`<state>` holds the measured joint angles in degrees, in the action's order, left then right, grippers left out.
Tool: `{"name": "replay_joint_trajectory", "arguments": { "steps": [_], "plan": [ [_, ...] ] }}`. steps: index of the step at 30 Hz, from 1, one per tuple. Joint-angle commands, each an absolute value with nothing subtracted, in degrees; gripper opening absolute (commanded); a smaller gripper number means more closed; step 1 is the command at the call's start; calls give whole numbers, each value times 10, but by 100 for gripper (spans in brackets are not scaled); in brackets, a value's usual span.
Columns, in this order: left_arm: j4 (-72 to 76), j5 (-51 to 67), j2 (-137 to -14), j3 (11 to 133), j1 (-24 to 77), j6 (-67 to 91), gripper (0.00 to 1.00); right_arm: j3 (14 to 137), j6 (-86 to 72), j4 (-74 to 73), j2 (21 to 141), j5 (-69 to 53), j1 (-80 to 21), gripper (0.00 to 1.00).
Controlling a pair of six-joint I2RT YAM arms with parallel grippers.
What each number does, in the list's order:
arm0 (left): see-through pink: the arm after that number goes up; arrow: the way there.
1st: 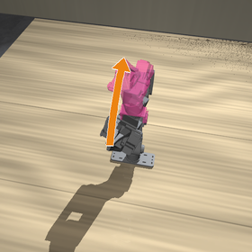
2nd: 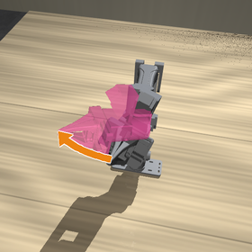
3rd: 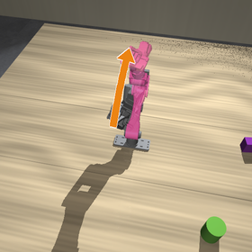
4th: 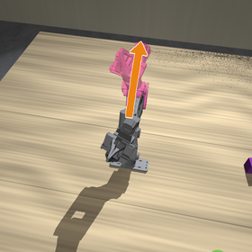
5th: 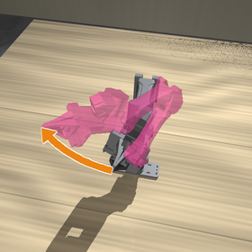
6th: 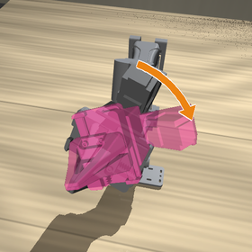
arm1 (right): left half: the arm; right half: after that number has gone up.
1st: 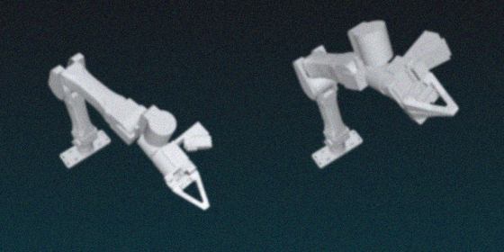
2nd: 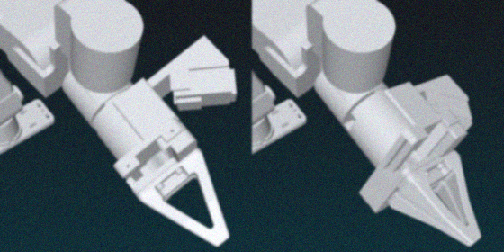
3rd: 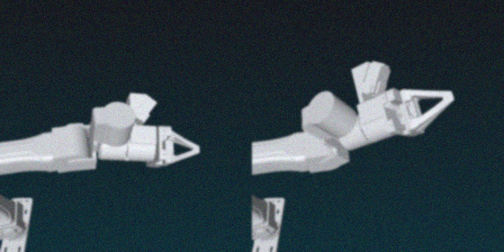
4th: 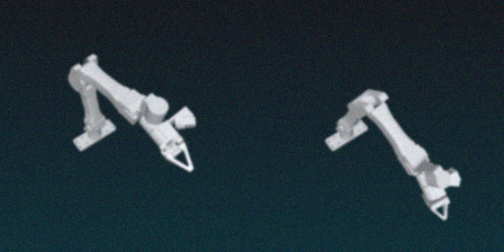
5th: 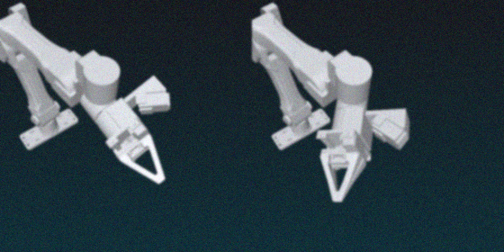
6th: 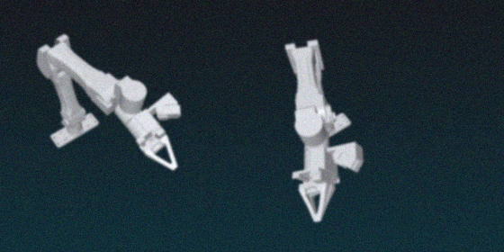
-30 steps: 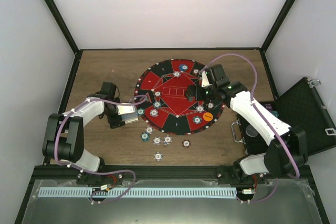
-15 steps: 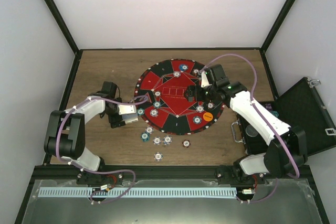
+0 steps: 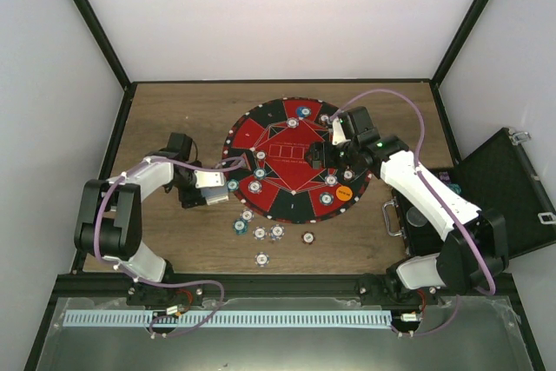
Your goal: Distribute texas hold em gaming equipment
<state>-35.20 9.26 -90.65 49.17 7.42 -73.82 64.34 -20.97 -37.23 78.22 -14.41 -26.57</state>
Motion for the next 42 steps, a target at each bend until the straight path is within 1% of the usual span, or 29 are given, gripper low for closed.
{"name": "replay_joint_trajectory", "arguments": {
  "steps": [1,6,12,23,26,28,36,39,42],
  "plan": [
    [-360,104,-913,500,68,-754,89,647,-202,-372,784,-152,-272,86],
    [-361,109,-913,499,68,-753,88,643,-204,-371,782,-152,-272,84],
    [-365,111,-919,504,68,-749,82,641,-205,-370,781,-156,-272,82],
    [-353,115,-919,497,68,-750,78,636,-209,-368,779,-163,-272,75],
    [-350,115,-926,498,68,-747,69,631,-209,-366,778,-163,-272,71],
    [-350,115,-929,499,67,-742,66,630,-209,-366,779,-164,-272,69],
    [-346,118,-924,489,67,-741,66,633,-210,-365,780,-172,-273,68],
    [-344,116,-924,484,68,-742,59,633,-212,-365,778,-175,-274,67],
    [-346,115,-922,483,68,-743,46,633,-213,-363,778,-178,-274,66]
  ]
}}
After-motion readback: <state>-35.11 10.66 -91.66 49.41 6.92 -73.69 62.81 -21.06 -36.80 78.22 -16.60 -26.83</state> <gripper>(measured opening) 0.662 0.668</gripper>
